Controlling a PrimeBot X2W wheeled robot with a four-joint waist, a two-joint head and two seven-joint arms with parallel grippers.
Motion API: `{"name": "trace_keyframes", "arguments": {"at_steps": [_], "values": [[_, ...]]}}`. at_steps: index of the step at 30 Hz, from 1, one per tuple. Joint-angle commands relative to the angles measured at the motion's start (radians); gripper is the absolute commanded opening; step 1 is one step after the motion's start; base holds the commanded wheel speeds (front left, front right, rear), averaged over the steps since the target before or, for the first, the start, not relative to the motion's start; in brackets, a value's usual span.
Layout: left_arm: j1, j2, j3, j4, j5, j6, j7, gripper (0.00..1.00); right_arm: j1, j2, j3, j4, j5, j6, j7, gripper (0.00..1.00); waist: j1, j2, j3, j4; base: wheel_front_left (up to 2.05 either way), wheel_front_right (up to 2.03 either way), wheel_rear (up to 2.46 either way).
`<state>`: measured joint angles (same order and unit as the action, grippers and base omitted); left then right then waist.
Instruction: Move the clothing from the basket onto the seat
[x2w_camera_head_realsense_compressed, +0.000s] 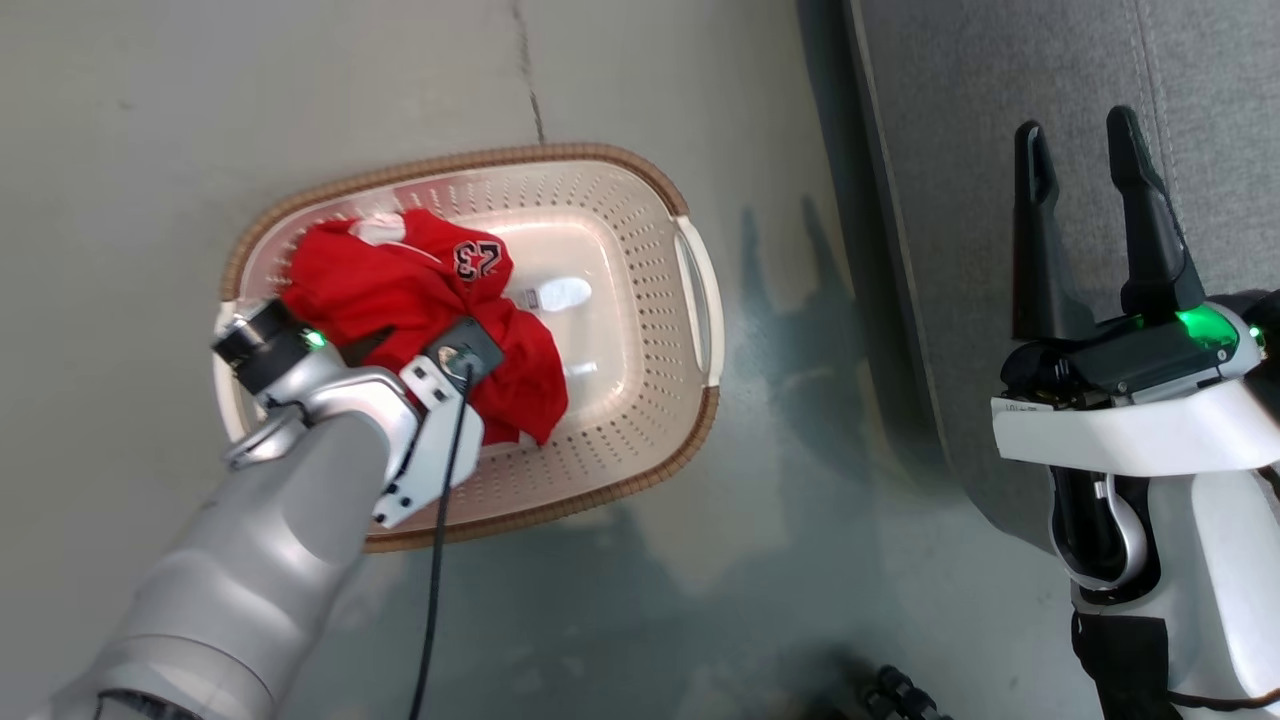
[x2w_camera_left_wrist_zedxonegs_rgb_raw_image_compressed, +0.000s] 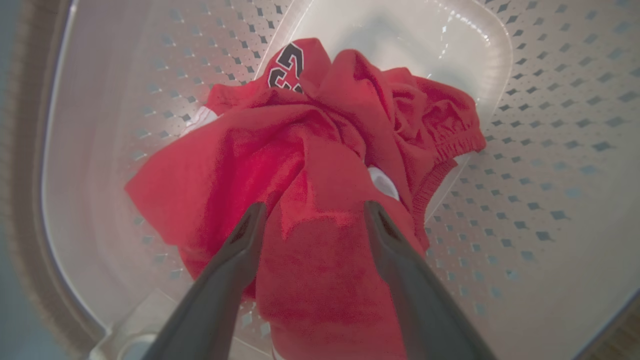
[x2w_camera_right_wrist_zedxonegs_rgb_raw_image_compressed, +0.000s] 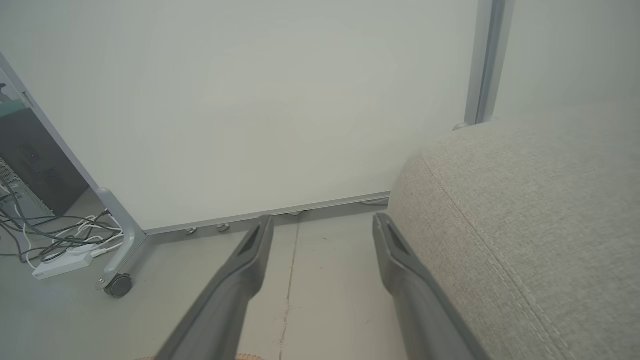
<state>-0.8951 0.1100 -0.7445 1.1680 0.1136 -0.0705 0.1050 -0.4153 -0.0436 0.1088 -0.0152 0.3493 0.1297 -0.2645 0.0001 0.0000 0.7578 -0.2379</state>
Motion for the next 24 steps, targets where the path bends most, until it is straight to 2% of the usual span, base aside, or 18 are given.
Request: {"name": "trace_keyframes", "arguments": {"at_steps": [1,11,12,13,14,19,20,24], "values": [[-0.023,0.011,-0.001,0.012,0.005,0.001,-0.001,1.00,-0.013,-0.004,0.002,-0.010,0.008,0.002,-0.003,1.00,-0.0001,0.0000,0.038,-0.027,0.00,0.00,0.00],[-0.099,0.061,-0.092,0.105,0.068,-0.024,0.029,1.00,-0.027,-0.004,0.033,-0.045,0.048,0.002,-0.003,1.00,-0.0001,0.0000,0.106,-0.064,0.00,0.00,0.00],[-0.101,0.061,-0.099,0.107,0.072,-0.025,0.033,0.76,-0.028,-0.004,0.036,-0.045,0.049,0.002,-0.003,1.00,-0.0001,0.0000,0.109,-0.067,0.00,0.00,0.00],[-0.103,0.062,-0.106,0.109,0.075,-0.026,0.034,0.29,-0.030,-0.004,0.037,-0.045,0.053,0.002,-0.003,1.00,-0.0001,0.0000,0.111,-0.069,0.00,0.00,0.00],[-0.105,0.064,-0.112,0.112,0.076,-0.028,0.041,0.00,-0.031,-0.004,0.038,-0.046,0.055,0.002,-0.003,1.00,-0.0001,0.0000,0.112,-0.071,0.00,0.00,0.00],[-0.114,0.062,-0.154,0.116,0.102,-0.018,0.015,0.00,-0.033,-0.004,0.040,-0.038,0.049,0.002,-0.003,1.00,-0.0001,0.0000,0.107,-0.073,0.00,0.00,0.00],[-0.124,0.039,-0.141,0.117,0.075,-0.001,-0.029,0.00,-0.026,-0.004,0.029,-0.033,0.038,0.002,-0.003,1.00,-0.0001,0.0000,0.082,-0.057,0.00,0.00,0.00],[-0.133,0.011,-0.119,0.114,0.038,0.006,-0.090,0.00,-0.016,-0.004,0.019,-0.027,0.022,0.002,-0.003,1.00,-0.0001,0.0000,0.045,-0.026,0.00,0.00,0.00]]}}
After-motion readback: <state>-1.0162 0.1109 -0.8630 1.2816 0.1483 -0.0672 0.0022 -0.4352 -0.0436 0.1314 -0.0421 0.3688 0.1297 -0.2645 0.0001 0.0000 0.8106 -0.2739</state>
